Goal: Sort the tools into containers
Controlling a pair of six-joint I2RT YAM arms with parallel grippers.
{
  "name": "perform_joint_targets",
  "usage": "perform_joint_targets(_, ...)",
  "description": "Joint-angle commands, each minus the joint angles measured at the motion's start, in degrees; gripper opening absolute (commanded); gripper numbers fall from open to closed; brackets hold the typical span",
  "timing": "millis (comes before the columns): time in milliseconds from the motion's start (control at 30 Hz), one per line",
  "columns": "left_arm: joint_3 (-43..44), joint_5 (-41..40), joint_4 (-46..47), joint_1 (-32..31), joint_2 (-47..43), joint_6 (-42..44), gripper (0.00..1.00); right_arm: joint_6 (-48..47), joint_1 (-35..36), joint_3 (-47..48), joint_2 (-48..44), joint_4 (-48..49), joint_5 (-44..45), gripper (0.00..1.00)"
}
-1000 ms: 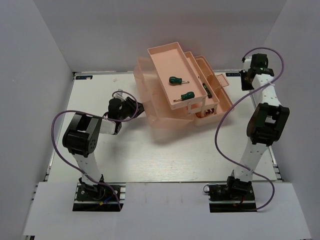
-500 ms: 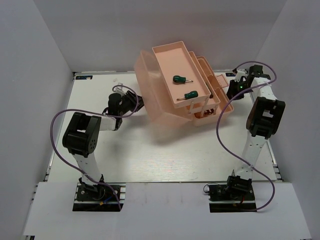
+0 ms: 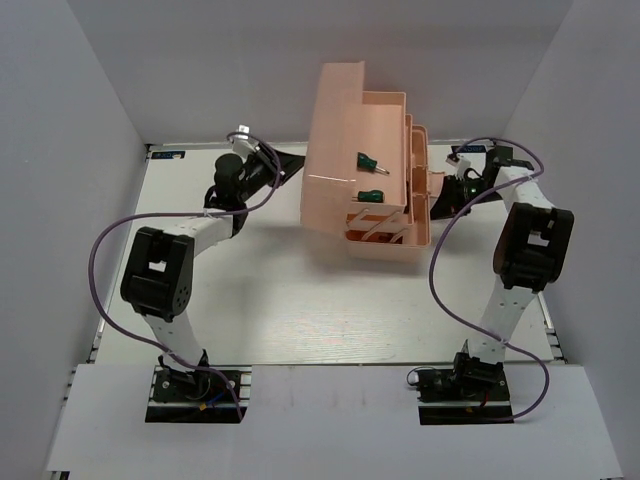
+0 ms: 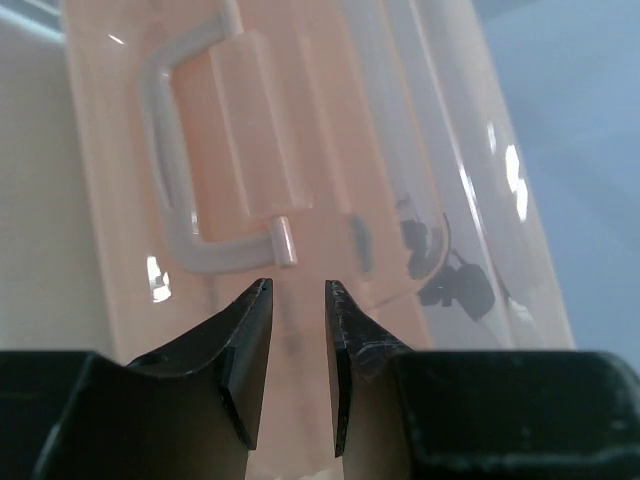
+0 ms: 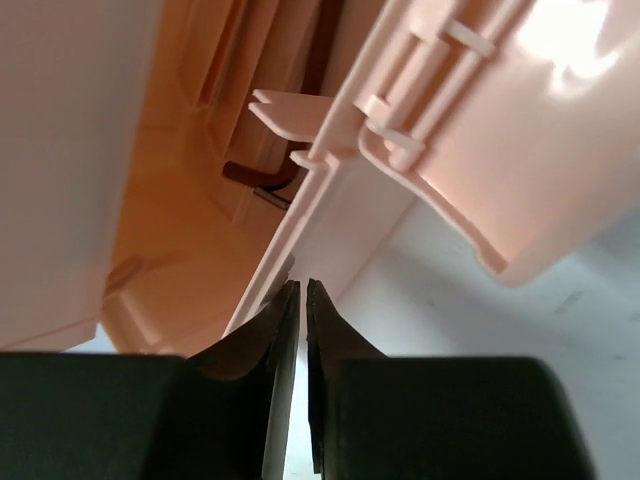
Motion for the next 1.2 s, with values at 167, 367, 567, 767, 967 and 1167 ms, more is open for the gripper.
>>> perform_joint_targets(167,12.0,8.8,-5.7,-6.9,3.1,0.7,0.38,5.2,2.7,-4.4,-4.8,4.4,-6.0,0.14)
perform_joint_targets(367,13.2,10.2,-7.6,-8.7,4.5,0.7,0.38,13.7,2.5,-13.9,-12.2,17.7,10.9,0.14)
perform_joint_targets(567,12.6,11.3,-9.3,-9.9,5.0,1.9,0.38,20.7,2.5,-15.4,-17.3,21.4,25.6,0.14)
perform_joint_targets(767,11.7,4.4,-20.3,-10.5,0.8,12.0,0.37,20.6,1.9,-19.6,-23.3,27.3,38.1,0.20)
perform_joint_targets(967,16.5,-14.2,-45.7,-11.6,-1.9,27.4,0.34,19.4,2.0,-15.3,-21.6,26.3,30.9,0.38)
perform_joint_targets(1167,21.2,-2.8,-48.2,-12.8,6.8,32.0,0.34,23.3,1.9,-12.4,-21.4,27.4,31.0,0.40)
